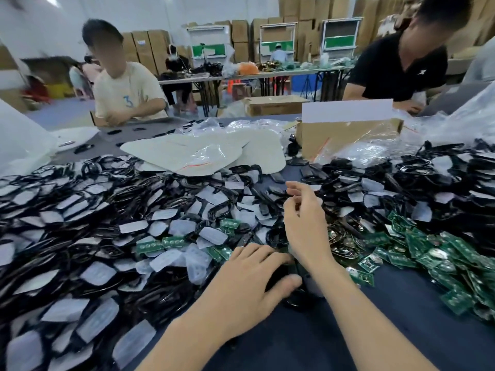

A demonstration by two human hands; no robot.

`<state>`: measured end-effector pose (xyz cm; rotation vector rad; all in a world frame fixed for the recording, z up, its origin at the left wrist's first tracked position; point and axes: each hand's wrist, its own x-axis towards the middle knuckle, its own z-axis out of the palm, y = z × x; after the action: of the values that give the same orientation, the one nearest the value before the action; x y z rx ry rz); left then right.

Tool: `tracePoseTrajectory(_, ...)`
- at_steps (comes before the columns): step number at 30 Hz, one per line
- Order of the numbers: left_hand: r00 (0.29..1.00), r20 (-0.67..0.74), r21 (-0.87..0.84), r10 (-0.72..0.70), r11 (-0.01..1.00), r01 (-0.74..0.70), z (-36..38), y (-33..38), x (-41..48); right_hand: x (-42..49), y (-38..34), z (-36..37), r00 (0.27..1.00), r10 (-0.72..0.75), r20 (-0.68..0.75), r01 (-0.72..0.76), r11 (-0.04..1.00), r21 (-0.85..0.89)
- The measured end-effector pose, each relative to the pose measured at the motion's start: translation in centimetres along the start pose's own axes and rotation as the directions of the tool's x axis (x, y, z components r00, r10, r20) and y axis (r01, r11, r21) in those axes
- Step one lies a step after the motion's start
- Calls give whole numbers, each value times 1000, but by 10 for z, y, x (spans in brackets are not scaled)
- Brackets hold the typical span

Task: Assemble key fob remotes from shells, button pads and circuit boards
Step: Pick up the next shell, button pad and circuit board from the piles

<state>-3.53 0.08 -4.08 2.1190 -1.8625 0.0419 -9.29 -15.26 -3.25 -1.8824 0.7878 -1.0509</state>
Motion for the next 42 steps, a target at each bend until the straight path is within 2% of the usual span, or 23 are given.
tracePoseTrajectory(4, 992, -104, -111, -78, 992, 66, -8, -14, 11, 5, 10, -7, 1000, -20, -12, 19, 998, -65)
tracePoseTrajectory(7, 989, -78, -136, -123, 984, 111, -12, -23, 21, 6, 12, -13, 998, 26, -58, -28, 999, -33)
tracePoseTrajectory(11, 996, 3, -69, -93, 993, 93, -12, -23, 33, 7, 13, -17, 996, 52, -78, -55, 998, -38)
tracePoseTrajectory(14, 994, 50, 45, -97, 994, 95, -8, -15, 41, 9, 16, -19, 996, 57, -73, -62, 996, -63)
tracePoseTrajectory(17, 992, 37, 144, -124, 983, 118, 0, -6, 49, 9, 19, -21, 997, 47, -63, -54, 992, -111)
tracePoseTrajectory(20, 991, -3, 124, -132, 984, 131, 5, -2, 54, 10, 23, -23, 998, 31, -59, -40, 987, -156)
tracePoseTrajectory(25, 989, -58, -59, -133, 990, 130, 10, -6, 51, 12, 31, -21, 999, 30, -24, -35, 964, -265)
tracePoseTrajectory(27, 983, -88, -214, -160, 967, 138, 9, -10, 49, 13, 34, -21, 1000, 29, -6, -30, 954, -300)
tracePoseTrajectory(32, 915, -213, -578, -341, 800, 163, 1, -15, 47, 13, 34, -21, 1000, 3, 4, -1, 937, -348)
tracePoseTrajectory(35, 840, -252, -751, -480, 645, 143, -6, -22, 49, 13, 32, -21, 1000, -6, 11, 10, 917, -400)
tracePoseTrajectory(38, 777, -247, -817, -579, 555, 154, -8, -30, 47, 16, 29, -21, 1000, -14, 6, 15, 895, -446)
tracePoseTrajectory(42, 745, -230, -865, -626, 482, 138, -11, -33, 47, 37, 21, -17, 999, -30, 30, 41, 864, -503)
